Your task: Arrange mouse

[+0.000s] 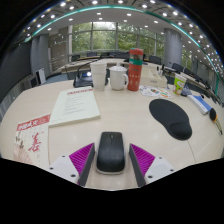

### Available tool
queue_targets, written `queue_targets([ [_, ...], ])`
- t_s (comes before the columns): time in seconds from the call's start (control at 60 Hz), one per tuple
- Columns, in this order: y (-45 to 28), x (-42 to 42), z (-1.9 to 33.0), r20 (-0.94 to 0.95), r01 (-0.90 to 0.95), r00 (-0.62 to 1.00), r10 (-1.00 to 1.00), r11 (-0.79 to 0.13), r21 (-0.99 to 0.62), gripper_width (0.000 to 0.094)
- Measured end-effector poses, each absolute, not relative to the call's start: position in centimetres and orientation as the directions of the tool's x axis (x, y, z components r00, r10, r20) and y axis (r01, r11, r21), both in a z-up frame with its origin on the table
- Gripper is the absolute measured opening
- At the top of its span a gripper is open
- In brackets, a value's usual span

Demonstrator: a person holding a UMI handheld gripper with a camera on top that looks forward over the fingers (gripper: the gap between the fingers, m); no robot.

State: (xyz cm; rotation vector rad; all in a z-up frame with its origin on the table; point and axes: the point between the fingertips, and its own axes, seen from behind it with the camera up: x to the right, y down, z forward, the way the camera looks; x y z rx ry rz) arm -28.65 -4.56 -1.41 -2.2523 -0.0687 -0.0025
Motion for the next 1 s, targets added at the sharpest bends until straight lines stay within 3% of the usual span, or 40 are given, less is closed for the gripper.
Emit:
queue_targets([
  [0.1,-4.0,-28.7,-1.5,0.012,0.051,0.998,0.065,-0.643,-0.764,0.0478],
  [0.333,-3.9,-28.9,-1.4,0.021,0.085,0.994,0.104,-0.659,-0.747,0.0332],
  [0.55,-2.8,-29.7,4.9,-0.033,0.085,0.983,0.18,-0.607,-0.79,0.0321],
  [0.767,3.0,-21.8,13.5,-0.049,0.046,0.984,0.174,-0.502,-0.864,0.0321],
  [0.867,6.4,-16.1,13.8,-0.024,0.055,0.988,0.152,-0.494,-0.868,0.0321],
  [1.0,9.7,-9.7,9.4,-0.005,0.061,0.993,0.119,-0.548,-0.834,0.032],
])
